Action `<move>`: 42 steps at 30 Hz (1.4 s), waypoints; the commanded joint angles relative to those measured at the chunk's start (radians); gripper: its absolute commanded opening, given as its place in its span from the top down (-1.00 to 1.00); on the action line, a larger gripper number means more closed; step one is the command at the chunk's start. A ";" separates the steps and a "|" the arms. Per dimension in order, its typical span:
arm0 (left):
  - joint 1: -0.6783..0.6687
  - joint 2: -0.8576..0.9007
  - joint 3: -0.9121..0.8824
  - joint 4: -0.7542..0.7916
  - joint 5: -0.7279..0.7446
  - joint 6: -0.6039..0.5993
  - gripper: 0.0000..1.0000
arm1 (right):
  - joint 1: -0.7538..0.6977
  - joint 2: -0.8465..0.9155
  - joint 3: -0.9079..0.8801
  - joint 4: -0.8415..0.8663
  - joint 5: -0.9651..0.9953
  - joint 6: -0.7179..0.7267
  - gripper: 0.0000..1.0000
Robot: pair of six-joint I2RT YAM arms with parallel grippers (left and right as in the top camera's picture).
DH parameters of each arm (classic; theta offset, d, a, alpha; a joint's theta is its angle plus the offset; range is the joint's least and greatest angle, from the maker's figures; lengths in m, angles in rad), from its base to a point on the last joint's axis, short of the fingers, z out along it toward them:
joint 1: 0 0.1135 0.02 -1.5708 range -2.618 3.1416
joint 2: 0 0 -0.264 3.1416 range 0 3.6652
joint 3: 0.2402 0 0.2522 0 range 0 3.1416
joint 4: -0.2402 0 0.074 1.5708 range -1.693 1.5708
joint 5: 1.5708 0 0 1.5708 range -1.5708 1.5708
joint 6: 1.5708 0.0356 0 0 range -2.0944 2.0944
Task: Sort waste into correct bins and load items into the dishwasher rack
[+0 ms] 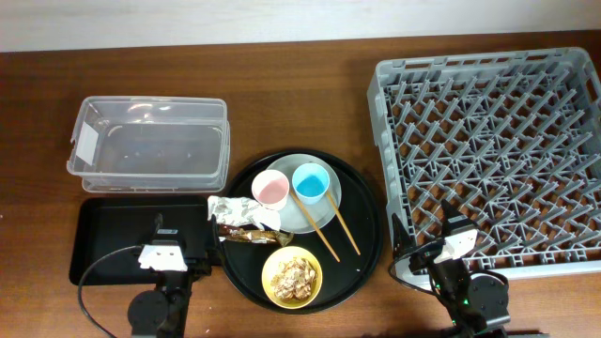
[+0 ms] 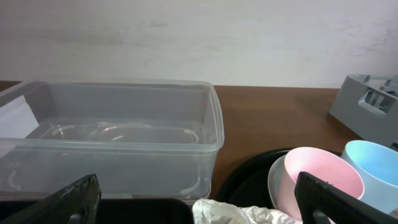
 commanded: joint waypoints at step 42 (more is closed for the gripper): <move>0.003 0.243 0.543 -0.404 0.212 0.012 -0.98 | -0.006 -0.007 -0.005 -0.005 -0.006 0.008 -0.97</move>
